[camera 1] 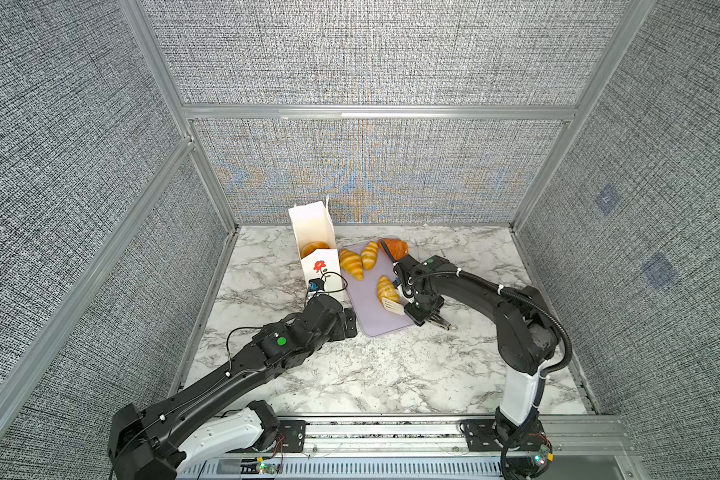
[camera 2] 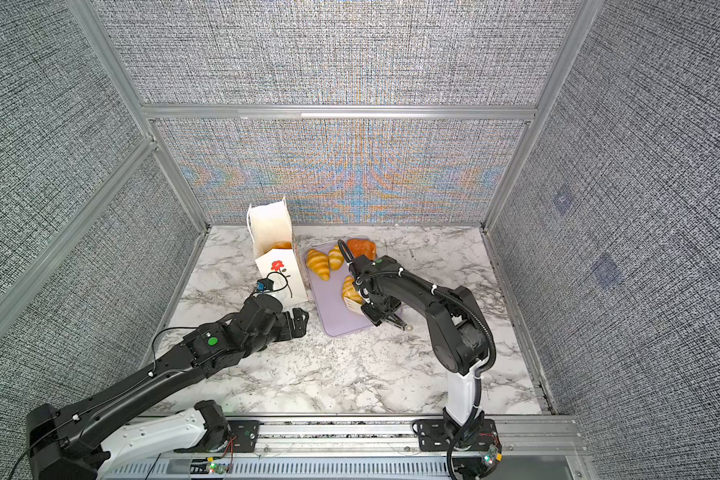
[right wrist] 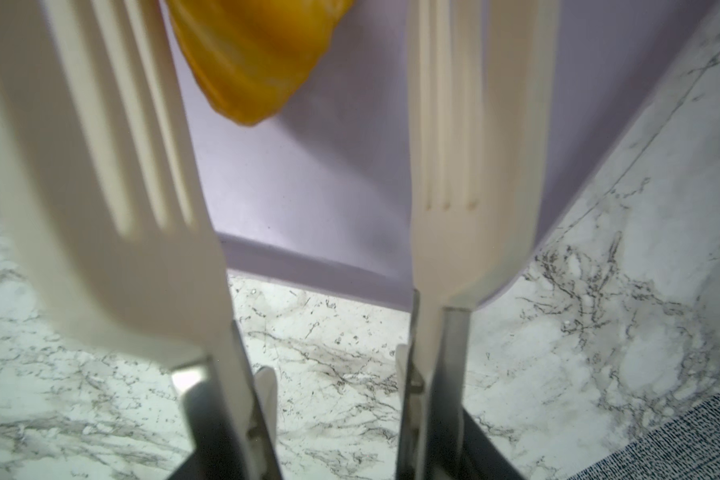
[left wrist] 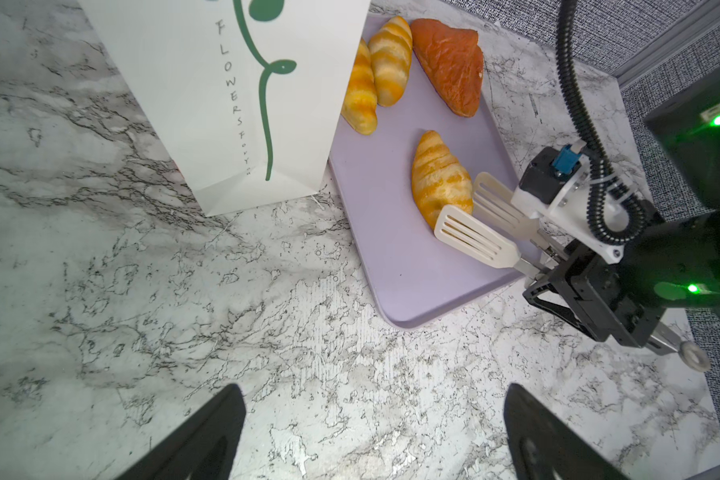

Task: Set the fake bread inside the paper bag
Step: 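Close the tongs on the striped croissant with the right gripper, then lift the striped croissant off the tray in the tongs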

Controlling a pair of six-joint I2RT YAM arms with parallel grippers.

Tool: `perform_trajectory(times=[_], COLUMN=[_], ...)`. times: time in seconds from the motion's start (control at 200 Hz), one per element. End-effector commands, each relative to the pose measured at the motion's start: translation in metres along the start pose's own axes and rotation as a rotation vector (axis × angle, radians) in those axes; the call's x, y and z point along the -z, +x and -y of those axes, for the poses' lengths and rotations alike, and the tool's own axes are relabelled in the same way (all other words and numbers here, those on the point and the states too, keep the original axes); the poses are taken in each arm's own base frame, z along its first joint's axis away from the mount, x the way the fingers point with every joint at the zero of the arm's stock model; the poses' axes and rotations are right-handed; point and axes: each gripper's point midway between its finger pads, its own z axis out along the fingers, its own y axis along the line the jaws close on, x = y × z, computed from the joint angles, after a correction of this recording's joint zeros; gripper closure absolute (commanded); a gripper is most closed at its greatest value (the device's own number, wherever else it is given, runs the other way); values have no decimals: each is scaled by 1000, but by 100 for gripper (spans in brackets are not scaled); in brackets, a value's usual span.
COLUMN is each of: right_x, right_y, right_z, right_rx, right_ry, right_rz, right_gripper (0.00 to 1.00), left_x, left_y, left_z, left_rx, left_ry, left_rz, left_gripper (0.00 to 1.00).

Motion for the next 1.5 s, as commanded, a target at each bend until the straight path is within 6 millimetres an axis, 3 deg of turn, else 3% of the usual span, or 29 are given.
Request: perform_trajectory(times=[0.0,0.47,0.73,1.186,1.496], right_x=[4,5,0,-1,15], right_y=[-1,-21,-25,-12,-22], right_z=[-1,-18,-17,-11,-11], right_rx=[-69,-148,-145,-58,-75], right_ry=[-17,-73,-62,-18,-55], right_rz=[-11,-15,-45,-108,-24], right_gripper=[42,40,40,59,66], left_x=[3,3,6,6,19], left_y=[-5,-1,-1,-4,-10], left_z=[4,1,-2,-1,-9], left_rx=[14,17,25,16,15], left_ry=[18,12,10,5,-17], left_rz=[21,19,27,32,59], left_gripper=[1,1,1,1,1])
